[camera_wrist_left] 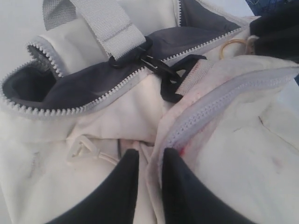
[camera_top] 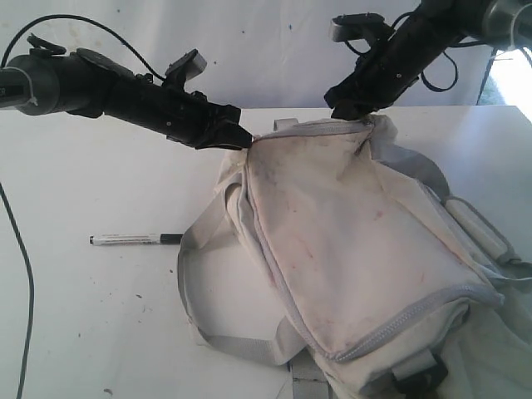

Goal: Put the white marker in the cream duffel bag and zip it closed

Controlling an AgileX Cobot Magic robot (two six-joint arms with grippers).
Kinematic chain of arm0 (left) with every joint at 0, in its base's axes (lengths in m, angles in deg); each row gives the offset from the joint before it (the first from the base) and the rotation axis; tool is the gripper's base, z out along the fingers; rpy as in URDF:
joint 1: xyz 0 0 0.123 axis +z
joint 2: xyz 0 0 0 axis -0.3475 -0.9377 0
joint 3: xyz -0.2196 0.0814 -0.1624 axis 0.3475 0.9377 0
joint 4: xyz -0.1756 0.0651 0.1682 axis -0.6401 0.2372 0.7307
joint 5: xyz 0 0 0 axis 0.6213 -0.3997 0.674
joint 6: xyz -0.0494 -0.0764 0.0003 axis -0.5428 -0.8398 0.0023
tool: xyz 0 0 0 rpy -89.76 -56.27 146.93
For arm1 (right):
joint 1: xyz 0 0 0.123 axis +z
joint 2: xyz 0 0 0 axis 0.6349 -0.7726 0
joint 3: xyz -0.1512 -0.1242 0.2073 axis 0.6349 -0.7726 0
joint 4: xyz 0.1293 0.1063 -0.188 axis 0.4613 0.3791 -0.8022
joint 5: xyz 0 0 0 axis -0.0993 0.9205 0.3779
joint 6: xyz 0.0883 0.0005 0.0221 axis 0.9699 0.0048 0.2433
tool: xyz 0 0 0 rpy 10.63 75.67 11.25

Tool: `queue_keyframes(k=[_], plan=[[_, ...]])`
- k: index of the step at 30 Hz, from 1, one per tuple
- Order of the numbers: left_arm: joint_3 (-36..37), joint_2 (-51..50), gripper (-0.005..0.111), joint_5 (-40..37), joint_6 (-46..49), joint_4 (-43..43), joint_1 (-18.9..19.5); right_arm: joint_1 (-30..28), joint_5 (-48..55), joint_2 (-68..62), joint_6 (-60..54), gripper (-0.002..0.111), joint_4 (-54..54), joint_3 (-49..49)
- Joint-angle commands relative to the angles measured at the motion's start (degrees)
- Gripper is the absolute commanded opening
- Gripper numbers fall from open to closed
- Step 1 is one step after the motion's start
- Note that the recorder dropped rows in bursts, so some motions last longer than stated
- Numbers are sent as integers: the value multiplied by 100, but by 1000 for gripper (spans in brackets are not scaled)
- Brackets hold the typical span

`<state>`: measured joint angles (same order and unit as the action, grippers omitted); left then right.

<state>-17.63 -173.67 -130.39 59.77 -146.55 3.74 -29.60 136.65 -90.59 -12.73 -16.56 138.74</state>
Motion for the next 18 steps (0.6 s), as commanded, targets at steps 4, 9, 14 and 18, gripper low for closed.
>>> queue_keyframes(k=[4, 9, 14, 18], plan=[[-20, 37, 18, -54, 27, 302, -12, 12, 58, 37, 2, 0, -304, 21], [-20, 37, 18, -6, 15, 786, -12, 12, -854, 333, -147, 0, -304, 30], [-20, 37, 18, 70, -165, 789, -12, 12, -514, 668, -1630, 0, 439, 30], [-20, 37, 18, 108, -95, 789, -12, 12, 383, 695, -2603, 0, 1083, 30]])
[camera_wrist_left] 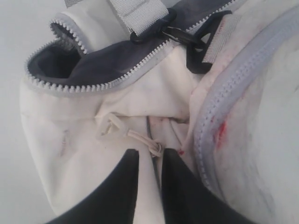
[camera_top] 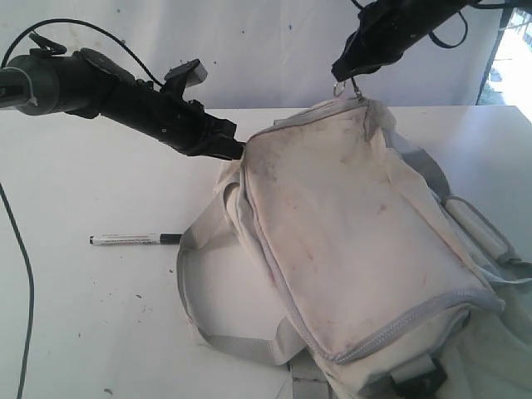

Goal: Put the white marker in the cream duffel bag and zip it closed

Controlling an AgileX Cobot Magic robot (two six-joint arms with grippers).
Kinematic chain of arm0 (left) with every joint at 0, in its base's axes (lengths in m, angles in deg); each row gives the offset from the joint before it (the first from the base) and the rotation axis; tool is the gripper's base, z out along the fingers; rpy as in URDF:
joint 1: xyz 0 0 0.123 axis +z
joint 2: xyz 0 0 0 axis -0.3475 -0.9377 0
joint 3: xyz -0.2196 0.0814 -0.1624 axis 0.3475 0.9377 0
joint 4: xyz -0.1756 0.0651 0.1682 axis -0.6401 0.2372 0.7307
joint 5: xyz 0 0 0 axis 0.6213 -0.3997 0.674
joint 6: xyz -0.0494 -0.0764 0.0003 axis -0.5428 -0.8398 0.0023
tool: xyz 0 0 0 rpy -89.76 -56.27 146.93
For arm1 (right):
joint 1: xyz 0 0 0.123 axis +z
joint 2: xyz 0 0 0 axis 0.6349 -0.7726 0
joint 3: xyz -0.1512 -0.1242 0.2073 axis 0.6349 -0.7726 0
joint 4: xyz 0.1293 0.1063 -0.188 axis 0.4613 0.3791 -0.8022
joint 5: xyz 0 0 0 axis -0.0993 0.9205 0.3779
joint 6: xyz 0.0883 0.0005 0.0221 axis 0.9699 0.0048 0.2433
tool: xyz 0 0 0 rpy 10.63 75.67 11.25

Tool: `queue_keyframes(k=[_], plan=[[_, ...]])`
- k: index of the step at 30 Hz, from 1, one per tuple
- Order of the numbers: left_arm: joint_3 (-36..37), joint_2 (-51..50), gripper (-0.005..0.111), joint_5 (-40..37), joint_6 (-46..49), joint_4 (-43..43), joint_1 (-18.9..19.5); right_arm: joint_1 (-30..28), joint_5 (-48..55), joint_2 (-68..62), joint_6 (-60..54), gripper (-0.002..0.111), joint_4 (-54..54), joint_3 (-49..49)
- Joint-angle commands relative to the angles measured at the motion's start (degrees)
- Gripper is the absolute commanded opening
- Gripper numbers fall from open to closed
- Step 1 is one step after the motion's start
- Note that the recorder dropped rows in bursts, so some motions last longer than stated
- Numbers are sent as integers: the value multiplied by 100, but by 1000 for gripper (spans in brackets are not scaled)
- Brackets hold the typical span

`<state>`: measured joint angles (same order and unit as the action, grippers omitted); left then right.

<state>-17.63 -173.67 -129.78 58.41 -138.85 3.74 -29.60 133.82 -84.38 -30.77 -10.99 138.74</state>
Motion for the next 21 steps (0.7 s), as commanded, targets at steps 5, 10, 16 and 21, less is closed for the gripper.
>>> queue_keyframes(k=[5, 10, 16, 21], plan=[[-20, 37, 18, 46, 149, 44, -12, 12, 1142, 75, -1712, 0, 722, 30], [-20, 37, 18, 24, 149, 43, -12, 12, 1142, 52, -1931, 2, 600, -79], [-20, 48, 19, 36, 209, 66, -12, 12, 1142, -77, -1203, 45, 600, -79], [-20, 60, 19, 36, 333, 66, -12, 12, 1142, -78, -155, 62, 587, -53]])
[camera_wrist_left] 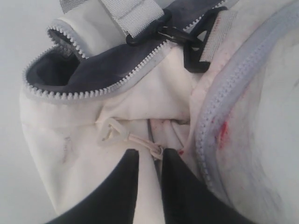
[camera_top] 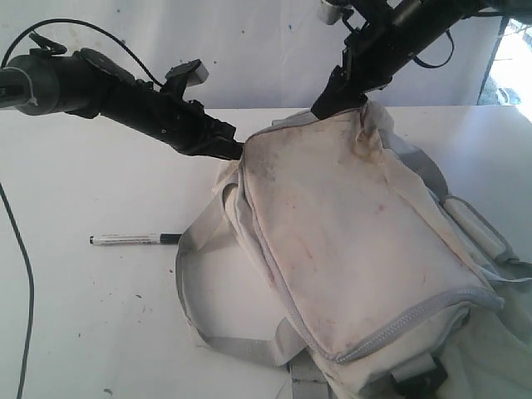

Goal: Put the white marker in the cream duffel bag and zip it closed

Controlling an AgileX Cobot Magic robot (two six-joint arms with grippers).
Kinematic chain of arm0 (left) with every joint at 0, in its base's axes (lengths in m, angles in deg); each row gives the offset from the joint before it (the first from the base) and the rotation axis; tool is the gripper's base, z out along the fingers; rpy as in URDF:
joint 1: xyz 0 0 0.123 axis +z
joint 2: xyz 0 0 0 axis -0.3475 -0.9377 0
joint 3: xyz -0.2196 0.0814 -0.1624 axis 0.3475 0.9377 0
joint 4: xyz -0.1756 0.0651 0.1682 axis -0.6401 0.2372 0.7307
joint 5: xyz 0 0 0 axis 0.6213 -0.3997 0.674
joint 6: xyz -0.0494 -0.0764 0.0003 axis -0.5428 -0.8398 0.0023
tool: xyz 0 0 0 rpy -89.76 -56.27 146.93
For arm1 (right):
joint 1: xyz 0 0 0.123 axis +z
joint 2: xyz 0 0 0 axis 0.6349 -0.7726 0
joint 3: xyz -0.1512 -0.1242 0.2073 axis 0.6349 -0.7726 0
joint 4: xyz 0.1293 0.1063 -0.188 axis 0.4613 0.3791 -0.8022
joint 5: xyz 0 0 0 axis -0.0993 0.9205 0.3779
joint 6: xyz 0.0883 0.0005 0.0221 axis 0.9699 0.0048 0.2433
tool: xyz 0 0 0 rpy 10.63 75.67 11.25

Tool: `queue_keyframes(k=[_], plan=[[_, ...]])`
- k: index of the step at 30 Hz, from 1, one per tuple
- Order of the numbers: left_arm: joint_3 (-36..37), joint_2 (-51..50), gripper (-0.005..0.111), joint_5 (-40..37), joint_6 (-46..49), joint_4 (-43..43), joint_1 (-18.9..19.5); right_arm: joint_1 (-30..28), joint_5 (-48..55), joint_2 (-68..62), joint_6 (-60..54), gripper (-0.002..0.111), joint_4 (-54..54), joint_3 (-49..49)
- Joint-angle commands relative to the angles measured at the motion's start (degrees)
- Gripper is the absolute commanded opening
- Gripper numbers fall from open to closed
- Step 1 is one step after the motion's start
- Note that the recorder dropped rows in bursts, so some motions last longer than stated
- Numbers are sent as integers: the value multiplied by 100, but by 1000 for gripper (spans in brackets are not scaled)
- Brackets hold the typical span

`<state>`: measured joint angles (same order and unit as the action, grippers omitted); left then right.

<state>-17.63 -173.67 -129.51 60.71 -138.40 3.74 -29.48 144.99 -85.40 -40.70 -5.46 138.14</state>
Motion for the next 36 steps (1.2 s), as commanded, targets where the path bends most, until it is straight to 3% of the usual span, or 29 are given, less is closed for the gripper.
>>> queue_keyframes(k=[1, 9, 16, 20, 26, 32, 36], plan=[[-20, 83, 21, 10, 198, 21, -12, -1, 25, 54, 998, 61, -7, 19], [-20, 513, 57, -211, 301, 192, -12, -112, -85, 264, 3312, 61, -1360, 19], [-20, 657, 59, -631, 390, 241, -73, -513, 25, 264, 4462, 55, -1565, 8], [-20, 671, 59, -665, 390, 255, -295, -731, 25, 264, 4424, 47, -1293, -18], [-20, 671, 60, -400, 466, 255, -660, -877, 25, 122, 4090, 47, -1146, -18], [-20, 671, 75, -343, 429, -216, -807, -898, 25, -195, 2647, 47, -1089, -18], [-20, 671, 81, -45, 429, -570, -954, -898, 25, -323, 2600, 47, -908, -18]])
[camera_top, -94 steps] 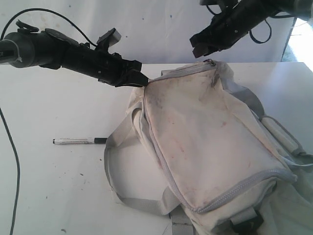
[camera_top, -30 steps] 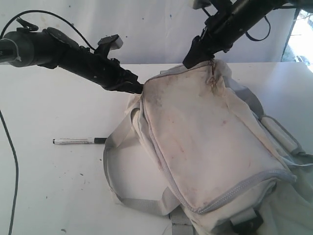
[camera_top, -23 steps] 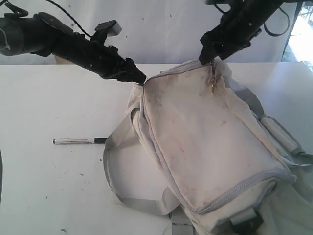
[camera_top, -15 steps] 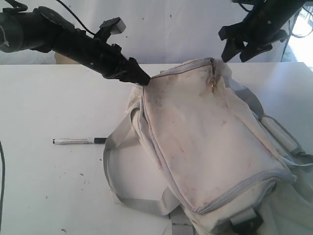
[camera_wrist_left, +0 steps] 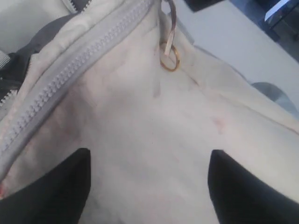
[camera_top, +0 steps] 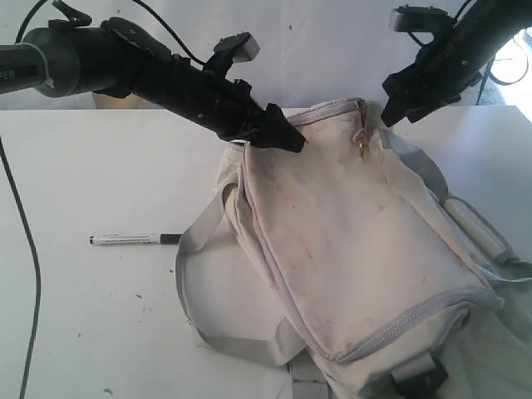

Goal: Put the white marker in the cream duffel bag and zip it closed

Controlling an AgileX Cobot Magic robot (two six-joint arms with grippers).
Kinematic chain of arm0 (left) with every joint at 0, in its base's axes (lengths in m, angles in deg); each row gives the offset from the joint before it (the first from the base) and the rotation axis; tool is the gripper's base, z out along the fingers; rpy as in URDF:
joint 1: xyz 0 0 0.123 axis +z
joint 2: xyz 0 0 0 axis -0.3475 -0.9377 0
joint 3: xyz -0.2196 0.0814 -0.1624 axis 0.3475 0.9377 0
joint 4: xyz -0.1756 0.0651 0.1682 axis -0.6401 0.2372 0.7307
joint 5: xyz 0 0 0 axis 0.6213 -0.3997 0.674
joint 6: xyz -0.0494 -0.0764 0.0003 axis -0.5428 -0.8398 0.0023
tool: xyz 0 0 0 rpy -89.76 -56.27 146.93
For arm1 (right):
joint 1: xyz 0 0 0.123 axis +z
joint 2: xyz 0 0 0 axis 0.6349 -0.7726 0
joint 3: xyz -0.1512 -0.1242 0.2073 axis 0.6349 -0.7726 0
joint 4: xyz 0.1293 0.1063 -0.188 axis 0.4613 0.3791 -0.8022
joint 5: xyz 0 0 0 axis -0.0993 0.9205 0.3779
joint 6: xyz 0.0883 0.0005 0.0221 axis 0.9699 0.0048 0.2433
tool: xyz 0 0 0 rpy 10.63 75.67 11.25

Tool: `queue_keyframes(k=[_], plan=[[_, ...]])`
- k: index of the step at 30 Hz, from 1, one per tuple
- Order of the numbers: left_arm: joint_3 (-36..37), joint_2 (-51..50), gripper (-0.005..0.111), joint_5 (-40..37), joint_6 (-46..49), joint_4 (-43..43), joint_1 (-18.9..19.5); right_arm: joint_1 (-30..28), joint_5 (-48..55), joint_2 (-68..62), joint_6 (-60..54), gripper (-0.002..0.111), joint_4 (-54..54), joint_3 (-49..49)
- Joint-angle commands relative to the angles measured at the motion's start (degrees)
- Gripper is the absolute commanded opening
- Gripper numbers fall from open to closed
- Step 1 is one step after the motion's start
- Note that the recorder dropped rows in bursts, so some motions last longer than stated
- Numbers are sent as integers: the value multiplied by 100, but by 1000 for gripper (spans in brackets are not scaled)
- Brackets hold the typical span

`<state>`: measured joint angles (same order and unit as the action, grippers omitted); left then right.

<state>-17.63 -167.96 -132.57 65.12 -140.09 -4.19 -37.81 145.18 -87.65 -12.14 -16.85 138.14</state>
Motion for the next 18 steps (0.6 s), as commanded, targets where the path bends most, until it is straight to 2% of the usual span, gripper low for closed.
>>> queue_keyframes(k=[1, 8, 12, 18], plan=[[-20, 100, 81, 342, -11, -465, -196, -65, 6, -138, -347, 47, 317, -18], [-20, 100, 81, 982, 33, -499, -463, -53, 6, -322, -881, 47, 1196, -18], [-20, 100, 81, 1373, 33, -504, -491, -53, 6, -332, -1149, 47, 1409, -18], [-20, 74, 81, 1452, 33, -648, -491, -29, -92, -357, -1149, 47, 1559, -18]])
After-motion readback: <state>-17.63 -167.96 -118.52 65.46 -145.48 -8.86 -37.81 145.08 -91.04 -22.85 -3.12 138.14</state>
